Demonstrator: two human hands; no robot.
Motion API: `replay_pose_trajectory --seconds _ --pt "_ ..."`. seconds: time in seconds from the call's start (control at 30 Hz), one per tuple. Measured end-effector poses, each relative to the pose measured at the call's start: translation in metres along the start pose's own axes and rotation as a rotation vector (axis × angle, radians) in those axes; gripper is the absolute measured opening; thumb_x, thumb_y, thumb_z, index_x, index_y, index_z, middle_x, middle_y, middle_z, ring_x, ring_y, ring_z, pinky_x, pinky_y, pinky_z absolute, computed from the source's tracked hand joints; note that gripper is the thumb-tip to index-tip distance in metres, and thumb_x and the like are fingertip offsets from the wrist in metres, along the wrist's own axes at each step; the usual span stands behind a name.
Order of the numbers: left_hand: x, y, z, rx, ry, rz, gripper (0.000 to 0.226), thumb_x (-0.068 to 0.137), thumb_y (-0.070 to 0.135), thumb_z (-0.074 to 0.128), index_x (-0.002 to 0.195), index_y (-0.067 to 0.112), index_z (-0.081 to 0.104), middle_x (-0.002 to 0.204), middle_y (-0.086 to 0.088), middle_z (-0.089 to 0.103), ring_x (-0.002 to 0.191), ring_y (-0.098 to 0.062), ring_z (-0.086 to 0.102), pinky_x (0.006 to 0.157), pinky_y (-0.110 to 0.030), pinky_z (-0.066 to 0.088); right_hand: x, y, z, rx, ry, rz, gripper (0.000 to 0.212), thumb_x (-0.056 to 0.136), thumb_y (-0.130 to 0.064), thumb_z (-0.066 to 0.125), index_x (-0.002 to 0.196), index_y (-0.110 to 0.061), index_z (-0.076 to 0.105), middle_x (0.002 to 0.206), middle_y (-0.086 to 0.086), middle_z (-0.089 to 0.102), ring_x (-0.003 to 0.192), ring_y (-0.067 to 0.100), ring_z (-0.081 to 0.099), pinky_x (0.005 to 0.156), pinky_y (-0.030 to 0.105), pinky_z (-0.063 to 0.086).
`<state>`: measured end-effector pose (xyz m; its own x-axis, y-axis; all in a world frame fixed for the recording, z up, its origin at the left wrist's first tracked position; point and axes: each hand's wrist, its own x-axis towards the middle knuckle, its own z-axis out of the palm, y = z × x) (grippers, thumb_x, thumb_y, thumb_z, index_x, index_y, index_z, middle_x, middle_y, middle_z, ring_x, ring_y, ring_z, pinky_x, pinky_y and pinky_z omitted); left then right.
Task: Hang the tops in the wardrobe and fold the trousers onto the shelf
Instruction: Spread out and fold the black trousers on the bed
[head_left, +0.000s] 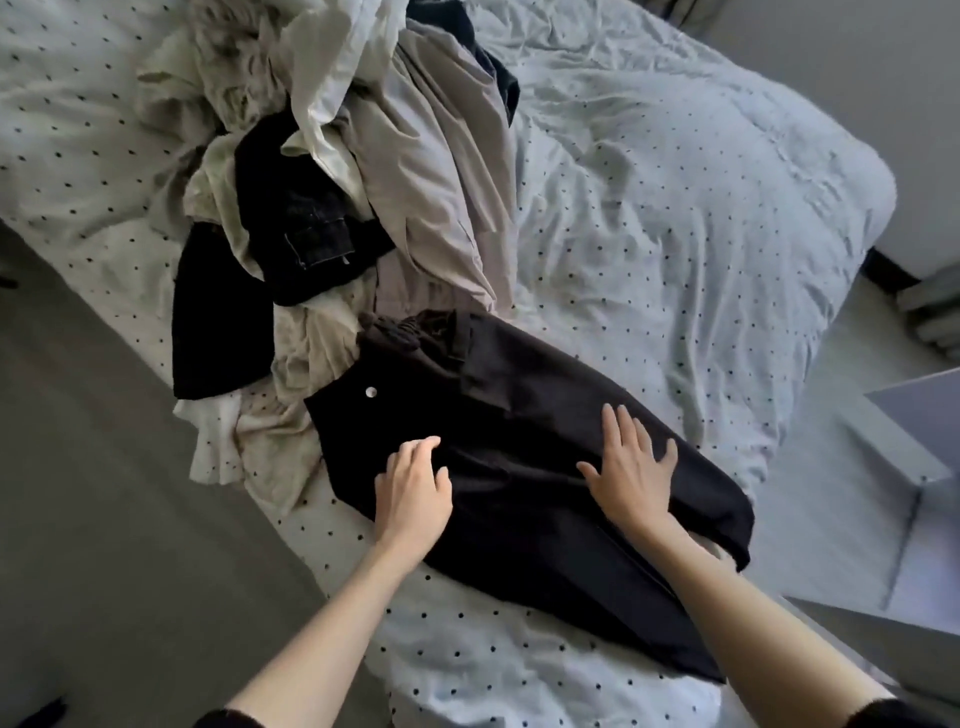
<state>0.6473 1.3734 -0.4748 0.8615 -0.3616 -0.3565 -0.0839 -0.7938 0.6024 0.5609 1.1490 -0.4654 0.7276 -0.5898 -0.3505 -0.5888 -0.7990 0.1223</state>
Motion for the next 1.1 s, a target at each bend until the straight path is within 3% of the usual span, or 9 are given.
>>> replay_pose_trajectory --seconds 0.17,0.33,0.5,0.63,0.7,0.83,0.97,1.03,1.1 --pt "0.018 0.057 0.04 -0.325 -0.113 -0.07 0.05 0.096 0.018 0.05 0.142 0.005 0.034 0.136 -0.007 0.05 0.114 -0.018 0.054 0.093 -0.02 0.035 -0.007 0.049 0.031 0.029 -0.086 0.1 0.074 0.093 -0.046 0.05 0.15 -0.018 0.012 0.157 0.003 0.017 0.142 0.019 0.021 0.112 0.056 0.015" --pt "0.038 0.108 0.082 -0.635 -0.013 -0.413 0.063 0.093 0.028 0.055 0.145 0.003 0.028 0.137 -0.009 0.051 0.125 -0.023 0.046 0.1 -0.025 0.034 0.004 0.102 0.06 0.033 -0.066 0.076 0.07 0.092 -0.041 0.053 0.147 -0.016 0.018 0.153 0.002 0.024 0.137 0.02 0.028 0.111 0.057 0.018" --pt "0.044 0.142 0.118 -0.837 0.261 -0.639 0.035 0.089 0.031 0.062 0.11 0.005 0.053 0.106 -0.003 0.057 0.091 -0.019 0.053 0.087 -0.032 0.045 0.022 0.152 0.09 0.01 -0.118 0.001 0.063 0.091 -0.018 0.049 0.146 -0.014 0.021 0.151 0.006 0.029 0.135 0.023 0.032 0.11 0.057 0.015" --pt "0.043 0.169 0.144 -0.777 0.411 -0.685 0.032 0.089 0.034 0.061 0.073 0.011 0.045 0.087 -0.001 0.052 0.068 -0.014 0.048 0.071 -0.028 0.037 0.045 0.198 0.093 0.026 -0.052 -0.079 0.036 0.086 -0.008 0.043 0.12 -0.017 0.05 0.12 0.001 0.057 0.112 0.024 0.051 0.107 0.048 0.024" --pt "0.042 0.188 0.153 -0.834 0.384 -0.758 0.031 0.09 0.033 0.06 0.071 0.014 0.044 0.082 -0.001 0.055 0.07 -0.018 0.054 0.067 -0.03 0.041 0.06 0.222 0.088 0.038 -0.07 -0.08 0.026 0.086 -0.011 0.044 0.107 -0.017 0.056 0.11 0.0 0.062 0.104 0.025 0.055 0.102 0.046 0.027" --pt "0.052 0.238 0.17 -1.002 0.341 -0.736 0.01 0.096 0.019 0.053 0.097 0.009 0.052 0.104 -0.007 0.063 0.076 -0.021 0.069 0.064 -0.025 0.05 0.091 0.272 0.069 0.067 -0.093 -0.074 0.02 0.085 -0.009 0.044 0.091 -0.016 0.061 0.09 0.003 0.066 0.087 0.026 0.06 0.095 0.042 0.03" --pt "0.101 0.277 0.155 -0.93 0.428 -0.661 0.017 0.097 0.018 0.049 0.08 0.014 0.047 0.096 -0.006 0.062 0.08 -0.021 0.066 0.064 -0.026 0.045 0.142 0.286 0.033 0.127 -0.013 -0.18 0.015 0.085 -0.005 0.045 0.078 -0.015 0.052 0.074 0.005 0.062 0.075 0.028 0.058 0.094 0.039 0.029" --pt "0.125 0.288 0.143 -0.842 0.44 -0.596 0.017 0.096 0.022 0.049 0.08 0.016 0.05 0.091 -0.002 0.059 0.088 -0.019 0.059 0.066 -0.026 0.04 0.175 0.284 0.009 0.206 0.084 -0.202 0.017 0.085 -0.004 0.045 0.079 -0.015 0.055 0.07 0.005 0.062 0.076 0.029 0.059 0.089 0.038 0.028" --pt "0.136 0.292 0.138 -0.736 0.355 -0.48 0.019 0.096 0.025 0.048 0.107 0.018 0.062 0.101 0.005 0.059 0.095 -0.01 0.052 0.075 -0.022 0.04 0.2 0.281 -0.007 0.302 0.131 -0.191 0.023 0.09 -0.007 0.045 0.099 -0.015 0.064 0.082 0.007 0.067 0.087 0.03 0.062 0.093 0.041 0.028"
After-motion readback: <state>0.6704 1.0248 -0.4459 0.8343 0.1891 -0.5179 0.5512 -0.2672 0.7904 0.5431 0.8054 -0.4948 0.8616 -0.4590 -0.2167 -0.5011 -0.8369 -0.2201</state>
